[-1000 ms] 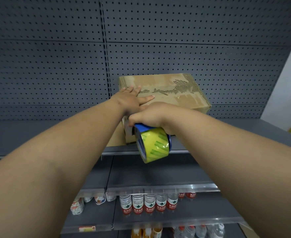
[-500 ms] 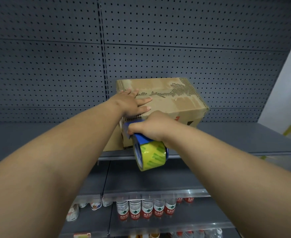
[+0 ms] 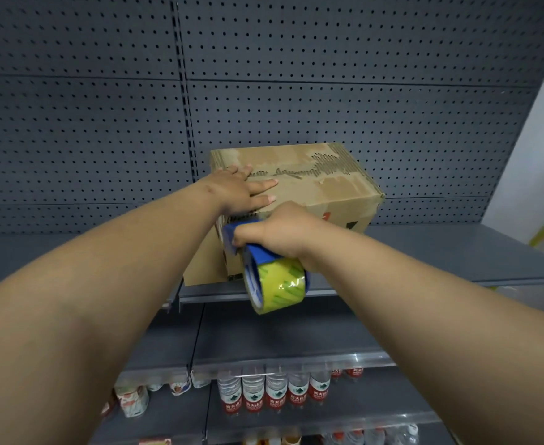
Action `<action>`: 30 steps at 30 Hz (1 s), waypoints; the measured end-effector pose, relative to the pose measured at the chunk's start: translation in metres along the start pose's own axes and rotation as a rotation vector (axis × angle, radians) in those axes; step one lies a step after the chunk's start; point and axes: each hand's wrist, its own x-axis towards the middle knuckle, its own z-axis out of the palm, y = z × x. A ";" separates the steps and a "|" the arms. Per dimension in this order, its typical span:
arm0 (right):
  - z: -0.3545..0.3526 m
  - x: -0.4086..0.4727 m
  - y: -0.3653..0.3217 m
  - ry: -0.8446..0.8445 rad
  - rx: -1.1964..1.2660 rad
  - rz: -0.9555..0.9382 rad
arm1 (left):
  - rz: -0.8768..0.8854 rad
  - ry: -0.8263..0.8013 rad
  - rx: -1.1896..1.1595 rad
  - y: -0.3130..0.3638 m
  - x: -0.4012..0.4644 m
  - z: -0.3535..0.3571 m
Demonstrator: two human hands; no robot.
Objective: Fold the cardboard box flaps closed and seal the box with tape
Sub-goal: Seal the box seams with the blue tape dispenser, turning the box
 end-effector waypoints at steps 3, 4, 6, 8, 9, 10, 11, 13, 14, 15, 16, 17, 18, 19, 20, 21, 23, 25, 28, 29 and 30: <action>-0.004 0.001 0.002 -0.024 0.004 -0.006 | -0.005 -0.001 0.013 0.001 -0.002 -0.001; -0.004 0.001 0.002 -0.023 -0.008 -0.001 | -0.009 -0.002 0.008 0.001 -0.002 -0.002; -0.003 0.003 0.002 -0.021 -0.026 -0.011 | -0.011 -0.001 0.008 0.001 -0.003 -0.002; -0.002 0.003 0.002 -0.034 -0.037 -0.014 | -0.012 -0.007 0.005 0.001 -0.002 -0.001; -0.002 0.002 0.004 -0.038 -0.042 -0.015 | -0.013 -0.011 0.001 0.001 -0.002 -0.001; -0.005 0.002 0.005 -0.039 -0.044 -0.015 | -0.014 -0.011 0.000 0.002 -0.002 -0.001; -0.008 0.002 0.005 -0.038 -0.054 -0.016 | -0.013 -0.008 0.002 0.003 -0.002 -0.001; -0.011 0.000 0.000 -0.024 -0.098 -0.030 | -0.009 -0.004 0.013 0.004 -0.005 -0.002; -0.009 0.000 -0.002 -0.023 -0.117 -0.044 | -0.010 -0.006 0.017 0.005 -0.007 -0.003; -0.004 0.001 -0.005 -0.053 -0.122 -0.046 | -0.013 -0.006 0.015 0.005 -0.008 -0.003; 0.004 0.000 -0.005 -0.140 -0.089 -0.011 | -0.010 -0.002 0.009 0.005 -0.010 -0.003; 0.017 -0.003 -0.002 -0.284 -0.033 0.059 | -0.003 0.001 0.002 0.005 -0.010 -0.003; 0.031 -0.006 0.006 -0.405 -0.018 0.130 | 0.007 0.003 0.000 0.004 -0.011 -0.003; 0.042 -0.007 0.016 -0.419 -0.084 0.146 | 0.014 0.006 -0.002 0.003 -0.010 -0.003; 0.045 -0.004 0.027 -0.338 -0.144 0.126 | 0.016 0.009 -0.008 0.002 -0.010 -0.001; 0.041 0.000 0.034 -0.202 -0.153 0.108 | 0.017 0.013 -0.015 0.001 -0.009 0.000; 0.022 0.007 0.037 -0.041 -0.094 0.101 | 0.014 0.014 -0.037 -0.003 -0.008 0.002; -0.002 0.007 0.031 -0.006 -0.106 0.094 | 0.015 0.015 -0.059 -0.004 -0.004 0.001; -0.022 0.005 0.024 0.002 -0.078 0.031 | 0.017 0.018 -0.067 -0.005 0.000 0.001; -0.027 0.003 0.021 0.013 -0.074 0.006 | 0.016 0.017 -0.068 -0.005 0.001 0.000; -0.032 0.000 0.020 0.025 -0.081 -0.007 | 0.016 0.012 -0.064 -0.006 0.001 0.000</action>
